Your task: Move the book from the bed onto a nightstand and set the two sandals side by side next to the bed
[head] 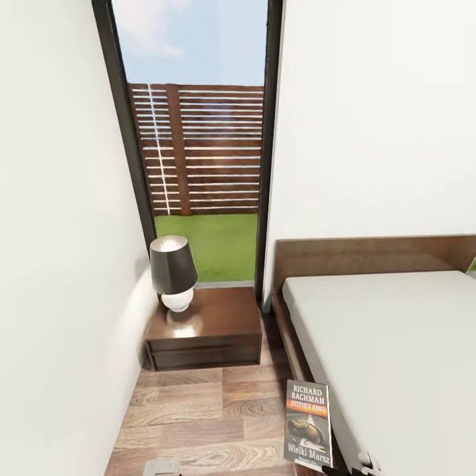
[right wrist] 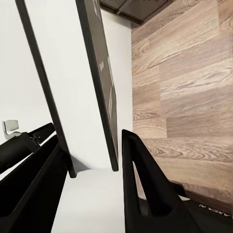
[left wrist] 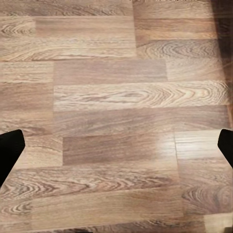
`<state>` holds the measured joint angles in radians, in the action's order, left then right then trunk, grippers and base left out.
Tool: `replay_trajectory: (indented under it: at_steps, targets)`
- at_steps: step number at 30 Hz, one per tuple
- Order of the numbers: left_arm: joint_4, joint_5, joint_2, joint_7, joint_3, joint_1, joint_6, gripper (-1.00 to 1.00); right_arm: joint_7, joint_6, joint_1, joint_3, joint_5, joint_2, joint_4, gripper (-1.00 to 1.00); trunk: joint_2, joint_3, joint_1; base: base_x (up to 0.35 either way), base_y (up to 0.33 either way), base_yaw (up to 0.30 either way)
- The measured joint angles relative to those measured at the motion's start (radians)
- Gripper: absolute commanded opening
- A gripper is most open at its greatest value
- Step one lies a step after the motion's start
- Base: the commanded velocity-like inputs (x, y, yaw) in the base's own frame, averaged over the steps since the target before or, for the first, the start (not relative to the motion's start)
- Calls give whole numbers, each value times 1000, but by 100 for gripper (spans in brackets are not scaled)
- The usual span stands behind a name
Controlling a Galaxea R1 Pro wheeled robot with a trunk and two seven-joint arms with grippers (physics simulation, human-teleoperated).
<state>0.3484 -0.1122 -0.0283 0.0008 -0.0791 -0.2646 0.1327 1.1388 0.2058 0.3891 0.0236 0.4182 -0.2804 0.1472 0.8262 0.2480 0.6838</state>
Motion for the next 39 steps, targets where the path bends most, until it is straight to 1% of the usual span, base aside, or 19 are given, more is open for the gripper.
replay_trajectory:
  at_steps: [30, 37, 39]
  targets:
    - [0, 0, 0, 0, 0, 0, 0, 100, 1, 0, 0, 0, 0, 0, 1, -100, 0, -48, 0, 0, 0, 0]
    - [-1, 0, 0, 0, 0, 0, 0, 100, 0, -2, 0, 1, -1, 0, -2, -100, 0, -52, 0, 0, 0, 0]
    - [-1, 0, 0, -1, 0, 0, 0, 100, 0, -16, 0, 2, -1, 0, -2, -100, 0, -52, 0, 0, 0, 0]
